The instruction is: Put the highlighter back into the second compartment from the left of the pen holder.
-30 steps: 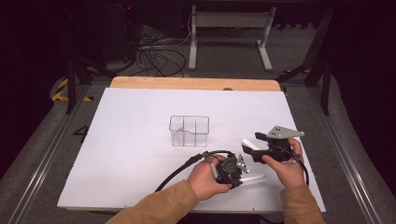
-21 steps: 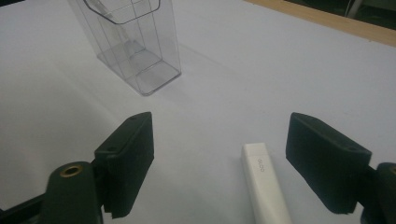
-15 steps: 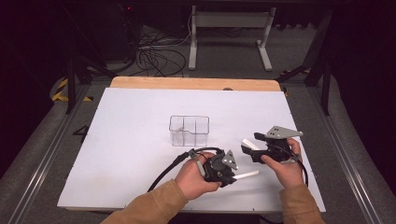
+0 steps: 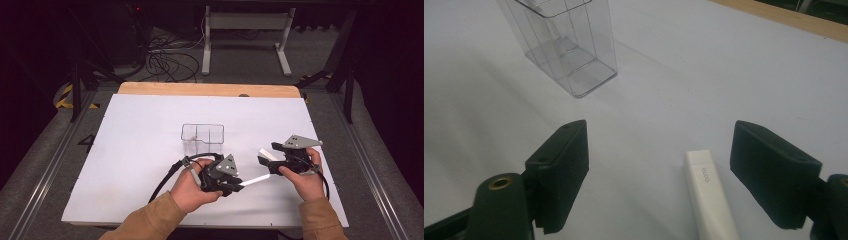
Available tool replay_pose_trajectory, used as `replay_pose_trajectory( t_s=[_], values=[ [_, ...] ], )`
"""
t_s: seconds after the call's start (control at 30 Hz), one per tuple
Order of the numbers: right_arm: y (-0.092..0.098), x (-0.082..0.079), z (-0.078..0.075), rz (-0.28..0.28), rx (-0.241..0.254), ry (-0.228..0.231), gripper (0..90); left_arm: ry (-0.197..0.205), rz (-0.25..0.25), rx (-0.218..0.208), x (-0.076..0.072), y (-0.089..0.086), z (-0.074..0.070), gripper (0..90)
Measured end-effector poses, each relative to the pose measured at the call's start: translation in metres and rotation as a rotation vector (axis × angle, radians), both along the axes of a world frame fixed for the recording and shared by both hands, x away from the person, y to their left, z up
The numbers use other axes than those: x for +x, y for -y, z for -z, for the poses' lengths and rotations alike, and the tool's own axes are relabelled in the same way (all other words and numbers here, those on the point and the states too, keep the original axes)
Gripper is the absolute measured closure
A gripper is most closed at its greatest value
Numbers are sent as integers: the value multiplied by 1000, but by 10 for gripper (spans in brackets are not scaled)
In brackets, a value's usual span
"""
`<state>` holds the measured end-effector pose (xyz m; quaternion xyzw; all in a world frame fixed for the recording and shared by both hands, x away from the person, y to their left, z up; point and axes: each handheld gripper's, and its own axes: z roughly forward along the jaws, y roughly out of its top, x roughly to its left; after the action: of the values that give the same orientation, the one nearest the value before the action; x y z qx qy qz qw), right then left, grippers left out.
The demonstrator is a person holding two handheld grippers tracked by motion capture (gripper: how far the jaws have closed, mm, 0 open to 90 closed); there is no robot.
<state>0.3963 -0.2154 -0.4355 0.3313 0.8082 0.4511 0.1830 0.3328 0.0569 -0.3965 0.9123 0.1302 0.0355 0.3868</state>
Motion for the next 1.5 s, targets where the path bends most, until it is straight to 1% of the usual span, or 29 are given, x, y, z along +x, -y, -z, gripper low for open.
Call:
replay_pose_trajectory(
  t_s=[0.1,0.13,0.27,0.43,0.53,0.57,0.67,0.73,0.8,1.0,1.07,1.13,1.27,1.37,1.47,1.5],
  values=[
    [0,0,0,-2,-5,3,241,26,-19,-36,2,-7,-4,781],
    [1,1,0,2,-3,2,241,28,-30,-38,2,-10,-5,780],
    [3,1,1,9,-6,-2,241,43,-61,-77,6,-18,-7,781],
    [2,2,2,8,-5,-6,240,68,-104,-124,8,-27,-11,780],
    [1,1,3,7,-7,-10,238,85,-141,-171,10,-32,-13,780],
    [1,1,3,6,-7,-9,239,95,-161,-191,11,-34,-13,780],
    [2,0,2,7,-3,-7,239,140,-212,-264,13,-41,-13,780],
    [2,0,2,6,-2,-4,239,153,-235,-306,15,-44,-14,780],
    [2,0,2,6,-1,-4,239,164,-263,-332,16,-47,-15,780],
    [2,0,2,4,-3,-3,239,192,-334,-380,22,-52,-17,780],
    [1,-1,1,3,-2,-2,238,193,-359,-403,24,-54,-16,780],
    [1,-1,1,1,-2,-1,239,183,-380,-426,27,-56,-16,779],
    [1,-1,1,0,-1,-2,239,203,-440,-458,33,-59,-14,779],
    [1,-1,1,-1,-1,-2,238,229,-477,-471,38,-61,-12,779],
    [0,-1,1,-2,-1,-2,237,248,-503,-476,43,-62,-9,779],
    [0,-1,1,-2,-2,-1,236,252,-515,-484,45,-62,-8,779]
  ],
)
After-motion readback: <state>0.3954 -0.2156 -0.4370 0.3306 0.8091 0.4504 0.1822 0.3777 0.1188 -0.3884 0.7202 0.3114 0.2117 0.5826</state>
